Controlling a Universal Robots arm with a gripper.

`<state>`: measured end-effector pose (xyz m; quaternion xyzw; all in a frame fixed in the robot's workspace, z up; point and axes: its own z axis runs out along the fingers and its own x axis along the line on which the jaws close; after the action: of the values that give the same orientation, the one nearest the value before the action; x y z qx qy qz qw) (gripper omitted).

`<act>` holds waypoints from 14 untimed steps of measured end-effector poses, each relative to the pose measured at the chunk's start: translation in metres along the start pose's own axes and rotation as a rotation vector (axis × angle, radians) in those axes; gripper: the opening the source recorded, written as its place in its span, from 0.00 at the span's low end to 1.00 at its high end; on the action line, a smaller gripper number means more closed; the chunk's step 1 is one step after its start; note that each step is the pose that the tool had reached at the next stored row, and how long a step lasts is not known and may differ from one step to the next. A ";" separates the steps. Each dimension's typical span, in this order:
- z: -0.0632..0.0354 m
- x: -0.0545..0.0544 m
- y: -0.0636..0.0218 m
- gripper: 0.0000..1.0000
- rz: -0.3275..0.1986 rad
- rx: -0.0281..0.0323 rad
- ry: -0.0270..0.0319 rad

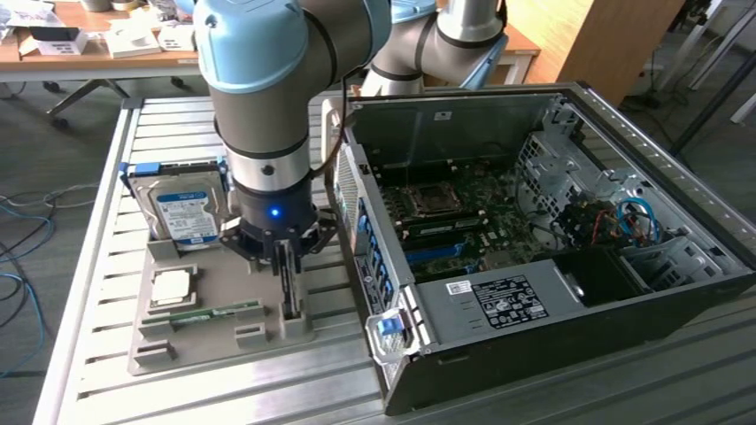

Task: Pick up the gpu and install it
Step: 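Pick up the gpu and move the gpu toward the slot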

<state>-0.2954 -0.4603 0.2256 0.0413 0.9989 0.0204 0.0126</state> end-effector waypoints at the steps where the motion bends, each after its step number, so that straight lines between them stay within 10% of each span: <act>1: 0.0001 -0.001 0.0000 0.35 0.000 -0.0001 -0.0001; 14: -0.0029 -0.001 0.0000 0.35 0.000 -0.0020 0.0001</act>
<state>-0.2947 -0.4605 0.2285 0.0413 0.9988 0.0214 0.0126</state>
